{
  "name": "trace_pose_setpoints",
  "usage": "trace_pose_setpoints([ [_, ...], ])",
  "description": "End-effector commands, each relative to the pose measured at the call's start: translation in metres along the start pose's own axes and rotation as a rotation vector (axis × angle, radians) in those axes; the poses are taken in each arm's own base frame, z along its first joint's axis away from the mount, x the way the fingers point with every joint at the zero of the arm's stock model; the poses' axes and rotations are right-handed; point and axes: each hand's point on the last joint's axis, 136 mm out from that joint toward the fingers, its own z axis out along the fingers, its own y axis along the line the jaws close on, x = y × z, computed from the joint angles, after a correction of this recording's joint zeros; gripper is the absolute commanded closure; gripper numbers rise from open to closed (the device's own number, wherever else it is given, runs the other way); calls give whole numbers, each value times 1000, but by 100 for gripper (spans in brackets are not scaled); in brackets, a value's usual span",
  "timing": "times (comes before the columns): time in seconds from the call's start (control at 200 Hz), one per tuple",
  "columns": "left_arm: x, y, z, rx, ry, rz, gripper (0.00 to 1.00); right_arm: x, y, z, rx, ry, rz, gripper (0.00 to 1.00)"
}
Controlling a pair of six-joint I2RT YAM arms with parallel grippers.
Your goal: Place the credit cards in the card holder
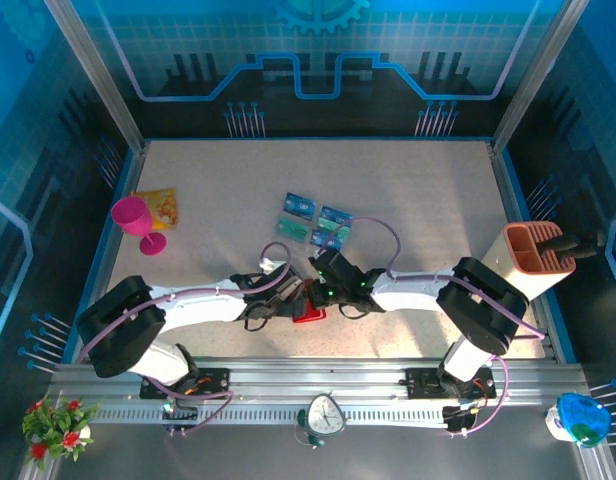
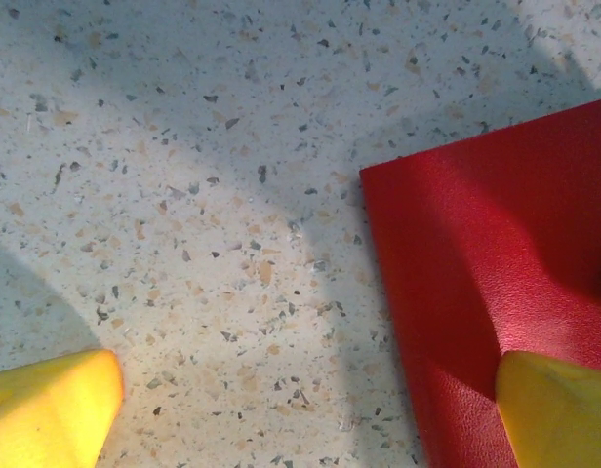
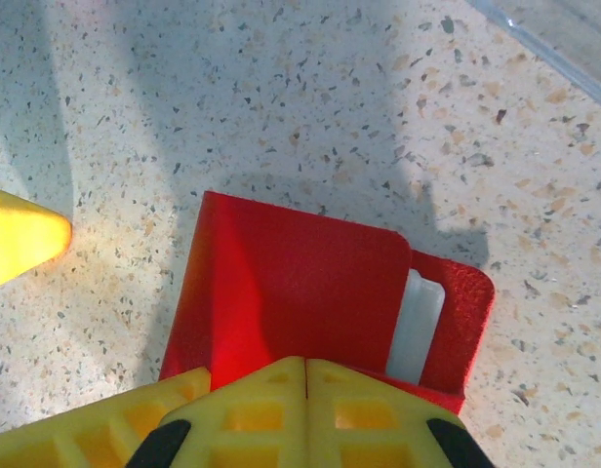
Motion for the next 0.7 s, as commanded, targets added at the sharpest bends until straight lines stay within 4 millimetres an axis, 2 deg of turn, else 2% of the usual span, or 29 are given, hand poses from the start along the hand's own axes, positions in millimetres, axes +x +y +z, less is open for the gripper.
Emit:
trace_pose_setpoints([
  [0.0, 30, 5, 16, 14, 95, -43, 1, 96, -16, 4, 54, 294, -94, 100],
  [0.305, 27, 18, 5, 25, 49, -152, 1, 114, -20, 4, 114, 308, -163, 100],
  [0.695, 22, 29, -4, 18, 27, -194, 1, 152, -40, 5, 194, 322, -150, 100],
])
